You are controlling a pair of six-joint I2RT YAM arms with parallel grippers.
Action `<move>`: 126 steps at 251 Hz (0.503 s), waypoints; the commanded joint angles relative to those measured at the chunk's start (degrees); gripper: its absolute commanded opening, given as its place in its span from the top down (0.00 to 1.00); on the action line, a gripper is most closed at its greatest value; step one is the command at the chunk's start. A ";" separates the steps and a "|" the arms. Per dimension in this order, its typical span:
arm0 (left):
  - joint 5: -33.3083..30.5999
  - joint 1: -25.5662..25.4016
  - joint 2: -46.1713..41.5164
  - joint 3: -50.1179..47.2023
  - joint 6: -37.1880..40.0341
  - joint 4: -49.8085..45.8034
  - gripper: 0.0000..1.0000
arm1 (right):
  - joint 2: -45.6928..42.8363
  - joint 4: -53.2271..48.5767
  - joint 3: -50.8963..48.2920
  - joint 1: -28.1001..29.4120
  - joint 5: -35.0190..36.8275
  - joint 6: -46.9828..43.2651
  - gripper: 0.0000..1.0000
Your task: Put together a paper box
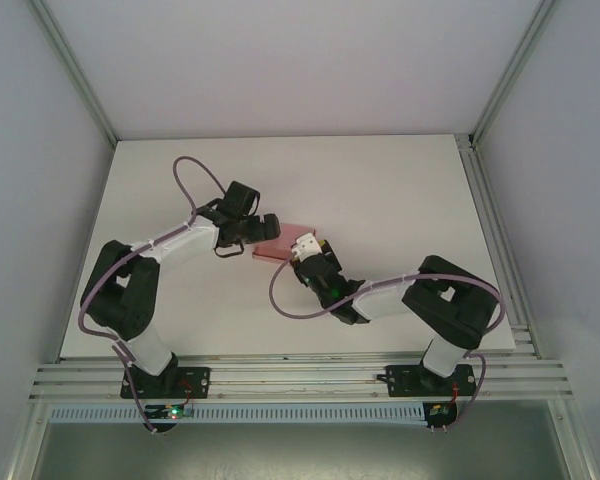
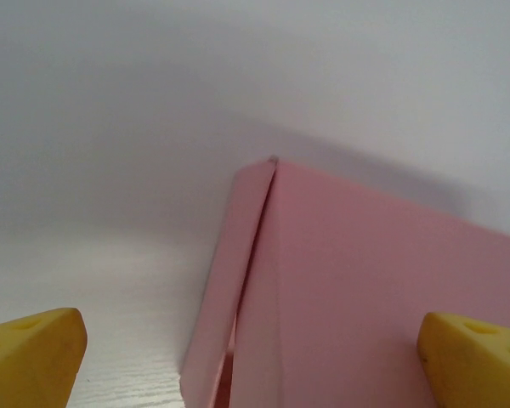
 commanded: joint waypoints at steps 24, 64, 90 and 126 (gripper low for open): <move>4.80 0.06 2.66 -4.55 0.78 4.35 0.00 | -11.95 -17.90 -2.90 3.11 -8.13 -0.46 0.02; 3.20 0.09 3.01 -5.94 2.02 4.05 0.08 | -25.13 -22.30 -8.49 2.90 -13.57 -0.68 0.02; 4.77 0.10 4.24 -6.02 3.25 4.44 0.18 | -31.19 -22.10 -9.96 -0.01 -13.56 2.69 0.02; 9.61 0.03 5.47 -6.69 3.49 7.40 0.38 | -31.30 -23.97 -6.49 -11.61 -25.49 14.70 0.02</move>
